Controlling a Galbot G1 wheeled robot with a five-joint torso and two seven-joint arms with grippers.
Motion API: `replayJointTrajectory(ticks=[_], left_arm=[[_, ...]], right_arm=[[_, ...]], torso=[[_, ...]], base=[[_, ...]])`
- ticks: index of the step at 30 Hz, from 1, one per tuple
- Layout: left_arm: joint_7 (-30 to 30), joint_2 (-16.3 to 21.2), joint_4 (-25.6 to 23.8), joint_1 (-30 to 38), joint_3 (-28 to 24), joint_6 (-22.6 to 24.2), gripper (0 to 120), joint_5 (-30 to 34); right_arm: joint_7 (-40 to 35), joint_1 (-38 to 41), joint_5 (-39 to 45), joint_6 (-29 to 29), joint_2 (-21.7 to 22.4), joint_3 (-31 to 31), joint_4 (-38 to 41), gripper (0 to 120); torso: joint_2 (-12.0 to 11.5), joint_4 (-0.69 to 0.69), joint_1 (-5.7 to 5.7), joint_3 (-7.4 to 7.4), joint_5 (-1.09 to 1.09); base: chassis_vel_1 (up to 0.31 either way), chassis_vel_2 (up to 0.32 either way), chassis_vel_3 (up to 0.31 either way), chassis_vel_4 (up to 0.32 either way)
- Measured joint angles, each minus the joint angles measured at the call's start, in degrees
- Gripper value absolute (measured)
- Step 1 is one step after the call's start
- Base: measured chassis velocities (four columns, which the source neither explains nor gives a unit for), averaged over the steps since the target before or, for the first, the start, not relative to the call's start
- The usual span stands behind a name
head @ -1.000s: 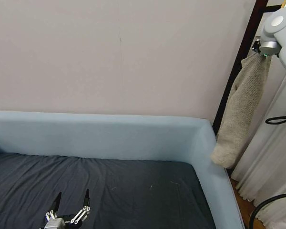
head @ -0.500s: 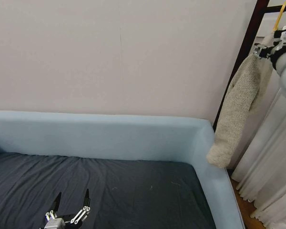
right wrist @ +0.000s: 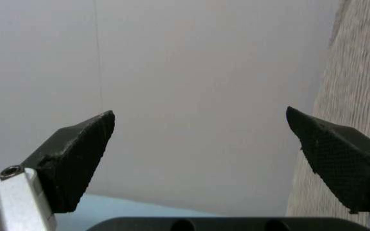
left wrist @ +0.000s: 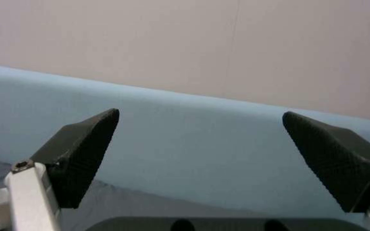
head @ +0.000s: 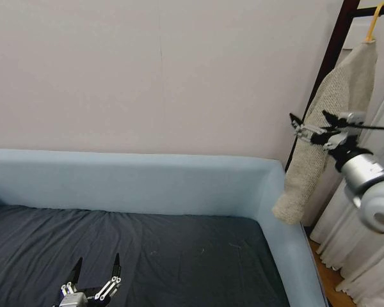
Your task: Pick up the clothes from the sofa and hang them on the clothes hanger.
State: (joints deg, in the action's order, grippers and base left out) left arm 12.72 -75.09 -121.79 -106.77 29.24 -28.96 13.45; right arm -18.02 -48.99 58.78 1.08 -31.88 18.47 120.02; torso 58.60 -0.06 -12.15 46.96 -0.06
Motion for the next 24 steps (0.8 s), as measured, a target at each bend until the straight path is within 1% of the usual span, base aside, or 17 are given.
replayJointTrajectory(ticks=[2, 4, 5, 10, 11, 13, 15, 16, 18, 20, 24], left_arm=[[0.0, 0.0, 0.0, 0.0, 0.0, 0.0, 100, 0.0], [0.0, 0.0, 0.0, 0.0, 0.0, 0.0, 100, 0.0], [0.0, 0.0, 0.0, 0.0, 0.0, 0.0, 100, 0.0], [0.0, 0.0, 0.0, 0.0, 0.0, 0.0, 100, 0.0], [0.0, 0.0, 0.0, 0.0, 0.0, 0.0, 100, 0.0], [0.0, 0.0, 0.0, 0.0, 0.0, 0.0, 100, 0.0], [0.0, 0.0, 0.0, 0.0, 0.0, 0.0, 100, 0.0], [0.0, 0.0, 0.0, 0.0, 0.0, 0.0, 100, 0.0], [0.0, 0.0, 0.0, 0.0, 0.0, 0.0, 100, 0.0], [0.0, 0.0, 0.0, 0.0, 0.0, 0.0, 100, 0.0], [0.0, 0.0, 0.0, 0.0, 0.0, 0.0, 100, 0.0]], right_arm=[[1.1, -5.3, -4.8, -1.0, -3.2, 1.8, 0.5, 100], [3.4, -13.1, -12.3, -3.1, -7.1, 5.1, 0.9, 100], [3.4, -13.1, -12.3, -3.1, -7.1, 5.1, 0.9, 100], [9.4, -30.9, -27.3, -10.9, -16.2, 12.8, 0.0, 100], [9.4, -30.9, -27.3, -10.9, -16.2, 12.8, 0.0, 100], [11.4, -36.5, -31.1, -13.6, -20.1, 15.2, 0.1, 100], [13.4, -42.7, -34.0, -15.9, -24.2, 17.9, 0.5, 100], [13.4, -42.7, -34.0, -15.9, -24.2, 17.9, 0.5, 100], [14.8, -47.5, -36.0, -18.1, -27.0, 19.6, 0.7, 100], [15.6, -50.9, -37.4, -20.1, -29.4, 20.6, 0.8, 100], [16.2, -53.0, -38.9, -22.2, -31.1, 21.3, 0.6, 100]], torso=[[0.0, 0.00, 0.00, 0.00, -0.01], [0.0, -0.01, 0.00, 0.00, 0.00], [0.0, -0.01, 0.00, 0.00, 0.00], [0.0, -0.04, 0.00, -0.01, 0.02], [0.0, -0.04, 0.00, -0.01, 0.02], [0.0, -0.01, 0.00, -0.01, 0.00], [0.0, -0.01, 0.00, -0.01, 0.01], [0.0, -0.01, 0.00, -0.01, 0.01], [0.0, -0.04, 0.01, -0.01, -0.01], [0.0, -0.03, 0.00, -0.01, 0.00], [0.0, -0.01, 0.00, -0.01, 0.00]], base=[[0.000, 0.000, 0.000, 0.000], [0.000, 0.000, 0.000, 0.000], [0.000, 0.000, 0.000, 0.000], [0.000, 0.000, 0.000, 0.000], [0.000, 0.000, 0.000, 0.000], [0.000, 0.000, 0.000, 0.000], [0.000, 0.000, 0.000, 0.000], [0.000, 0.000, 0.000, 0.000], [0.000, 0.000, 0.000, 0.000], [0.000, 0.000, 0.000, 0.000], [0.000, 0.000, 0.000, 0.000]])
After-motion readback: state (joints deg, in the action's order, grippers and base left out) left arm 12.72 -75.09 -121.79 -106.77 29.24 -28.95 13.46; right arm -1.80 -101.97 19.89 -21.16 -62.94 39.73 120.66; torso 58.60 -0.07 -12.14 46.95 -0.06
